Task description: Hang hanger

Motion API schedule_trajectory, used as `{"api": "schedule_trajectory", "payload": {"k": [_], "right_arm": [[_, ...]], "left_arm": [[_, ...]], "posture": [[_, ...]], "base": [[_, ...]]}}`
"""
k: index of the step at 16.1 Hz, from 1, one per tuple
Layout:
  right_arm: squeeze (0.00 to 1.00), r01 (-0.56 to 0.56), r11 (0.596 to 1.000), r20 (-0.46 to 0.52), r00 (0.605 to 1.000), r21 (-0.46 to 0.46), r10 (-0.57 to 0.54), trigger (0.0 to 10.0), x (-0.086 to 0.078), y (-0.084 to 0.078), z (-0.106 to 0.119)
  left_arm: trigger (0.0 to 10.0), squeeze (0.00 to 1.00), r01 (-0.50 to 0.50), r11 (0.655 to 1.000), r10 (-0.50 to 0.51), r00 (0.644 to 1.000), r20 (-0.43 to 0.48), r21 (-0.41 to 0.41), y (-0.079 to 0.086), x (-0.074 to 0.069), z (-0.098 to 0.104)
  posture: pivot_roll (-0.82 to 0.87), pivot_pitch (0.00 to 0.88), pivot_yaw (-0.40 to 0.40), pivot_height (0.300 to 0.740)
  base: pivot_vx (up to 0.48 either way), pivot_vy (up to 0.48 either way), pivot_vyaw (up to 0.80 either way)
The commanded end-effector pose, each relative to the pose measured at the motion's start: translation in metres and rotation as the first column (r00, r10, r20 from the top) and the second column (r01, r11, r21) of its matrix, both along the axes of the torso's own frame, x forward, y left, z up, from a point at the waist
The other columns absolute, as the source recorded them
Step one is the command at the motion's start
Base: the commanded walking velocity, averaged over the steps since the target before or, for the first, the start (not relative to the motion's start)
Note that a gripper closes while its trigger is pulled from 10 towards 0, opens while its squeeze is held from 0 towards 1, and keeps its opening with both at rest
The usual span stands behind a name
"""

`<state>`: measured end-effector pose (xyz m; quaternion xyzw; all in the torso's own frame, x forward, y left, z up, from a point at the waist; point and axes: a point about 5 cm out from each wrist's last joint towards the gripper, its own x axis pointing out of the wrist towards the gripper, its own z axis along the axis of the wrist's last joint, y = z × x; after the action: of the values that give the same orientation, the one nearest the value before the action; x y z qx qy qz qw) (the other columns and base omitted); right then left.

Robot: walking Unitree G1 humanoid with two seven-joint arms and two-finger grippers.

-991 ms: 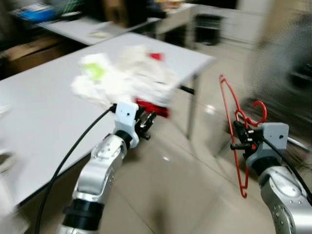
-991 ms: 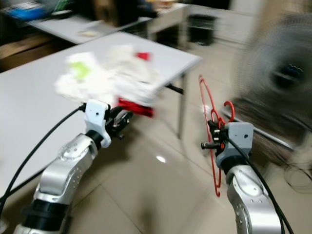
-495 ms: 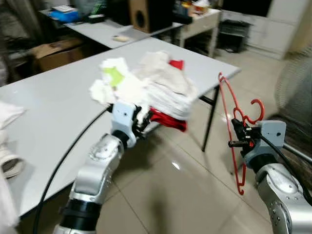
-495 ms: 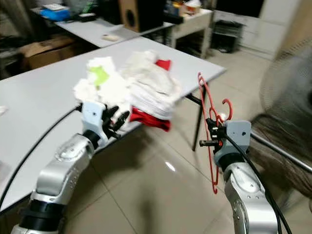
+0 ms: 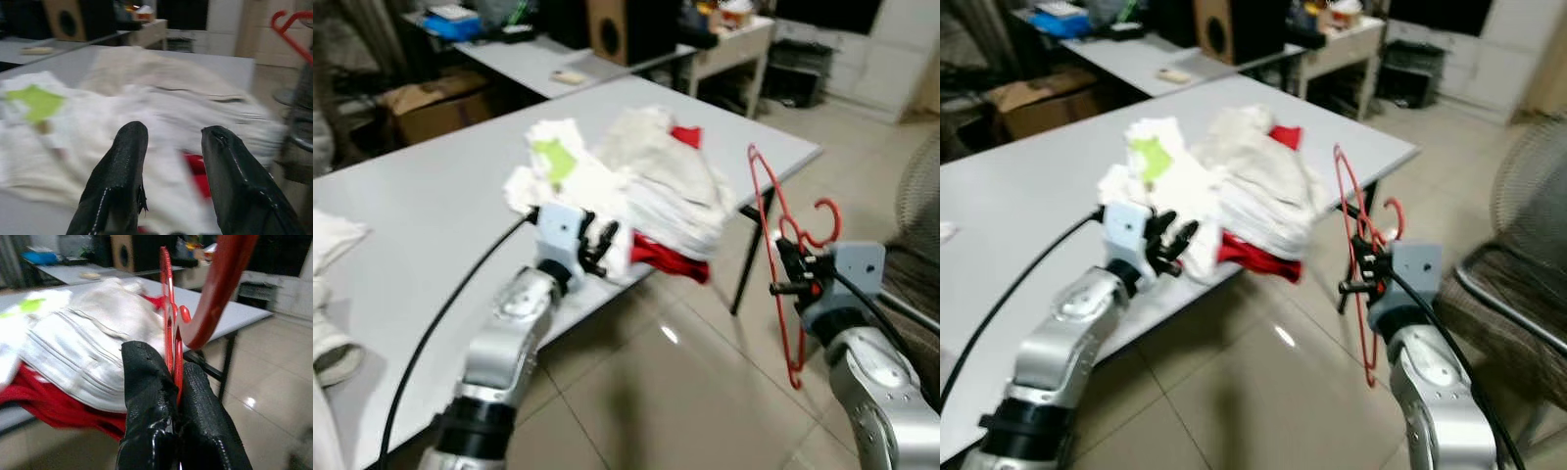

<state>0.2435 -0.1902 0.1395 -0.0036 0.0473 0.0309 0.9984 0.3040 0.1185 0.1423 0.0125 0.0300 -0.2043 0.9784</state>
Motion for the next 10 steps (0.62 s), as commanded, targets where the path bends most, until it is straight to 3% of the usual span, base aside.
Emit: {"api": "schedule_trajectory", "payload": {"k": [1,10], "right_arm": [[0.0,-0.034,0.999,0.011,0.999,0.004,0.034,10.0,0.0014,0.0068,0.0024],[0.0,-0.035,0.999,-0.002,0.999,-0.001,0.035,10.0,-0.0018,0.0062,-0.0013]], "left_arm": [[10.0,0.11,-0.022,1.0,0.022,1.0,0.011,0.004,0.0055,0.002,0.0032],[10.0,0.13,-0.026,1.0,0.026,1.0,-0.005,0.016,0.008,-0.0035,-0.0011]], "posture": [[-0.2,0.0,0.029,0.719],[-0.19,0.0,0.036,0.719]], "base": [[0.334,0.0,0.0],[0.337,0.0,0.0]]}}
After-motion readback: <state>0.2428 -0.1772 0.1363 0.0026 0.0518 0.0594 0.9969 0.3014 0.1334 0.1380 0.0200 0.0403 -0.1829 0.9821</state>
